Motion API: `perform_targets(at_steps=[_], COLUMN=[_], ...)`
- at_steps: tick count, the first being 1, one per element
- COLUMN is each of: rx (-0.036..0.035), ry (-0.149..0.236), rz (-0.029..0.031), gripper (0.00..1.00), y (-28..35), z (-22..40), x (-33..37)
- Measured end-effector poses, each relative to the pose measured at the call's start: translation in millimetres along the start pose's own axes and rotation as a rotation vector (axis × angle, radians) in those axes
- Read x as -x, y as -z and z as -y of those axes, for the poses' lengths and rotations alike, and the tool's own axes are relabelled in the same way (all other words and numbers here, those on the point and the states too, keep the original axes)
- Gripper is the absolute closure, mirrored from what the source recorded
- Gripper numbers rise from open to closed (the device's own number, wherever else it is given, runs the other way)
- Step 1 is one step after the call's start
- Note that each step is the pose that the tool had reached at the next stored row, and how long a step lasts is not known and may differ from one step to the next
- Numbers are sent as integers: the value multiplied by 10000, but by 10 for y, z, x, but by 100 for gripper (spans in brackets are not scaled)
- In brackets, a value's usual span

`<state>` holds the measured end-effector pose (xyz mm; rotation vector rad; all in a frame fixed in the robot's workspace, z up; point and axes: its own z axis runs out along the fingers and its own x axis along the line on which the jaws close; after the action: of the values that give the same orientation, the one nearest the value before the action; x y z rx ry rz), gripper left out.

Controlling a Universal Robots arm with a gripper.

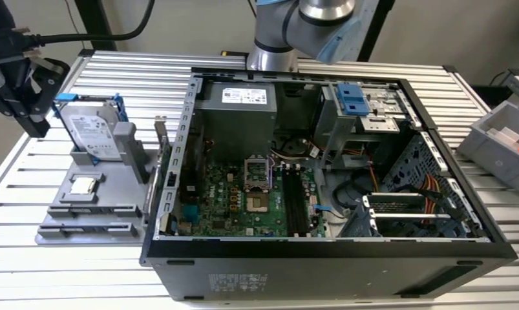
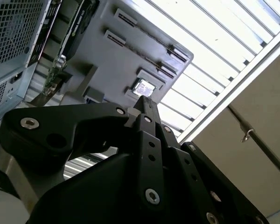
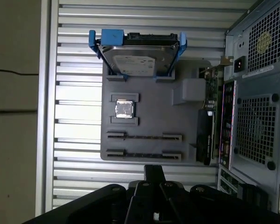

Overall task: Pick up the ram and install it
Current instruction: 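Pick up the ram and move it above insertion slot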

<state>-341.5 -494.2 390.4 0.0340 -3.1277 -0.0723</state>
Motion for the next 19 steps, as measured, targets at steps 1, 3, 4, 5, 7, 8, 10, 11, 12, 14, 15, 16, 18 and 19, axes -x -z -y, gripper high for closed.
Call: perform_targets(at_steps=[1, 3, 4, 5, 7, 8, 10, 11, 12, 14, 15, 16, 18, 19], rx=[0, 0, 0, 0, 0, 0, 0, 0, 0, 0, 0, 0, 0, 0], ry=[0, 0, 0, 0, 0, 0, 0, 0, 0, 0, 0, 0, 0, 0], rz=[1, 0, 1, 1, 1, 1, 1, 0, 1, 1, 0, 1, 0, 1], gripper=[100, 100, 100, 100, 100, 100, 100, 100, 100, 100, 100, 100, 100, 100], y=[0, 0, -1, -1, -1, -1, -1, -1, -1, -1, -1, -1, -1, -1], z=[0, 0, 0, 0, 1, 1, 1, 1, 1, 1, 1, 1, 1, 1], x=[0, 0, 0, 0, 0, 0, 0, 0, 0, 0, 0, 0, 0, 0])
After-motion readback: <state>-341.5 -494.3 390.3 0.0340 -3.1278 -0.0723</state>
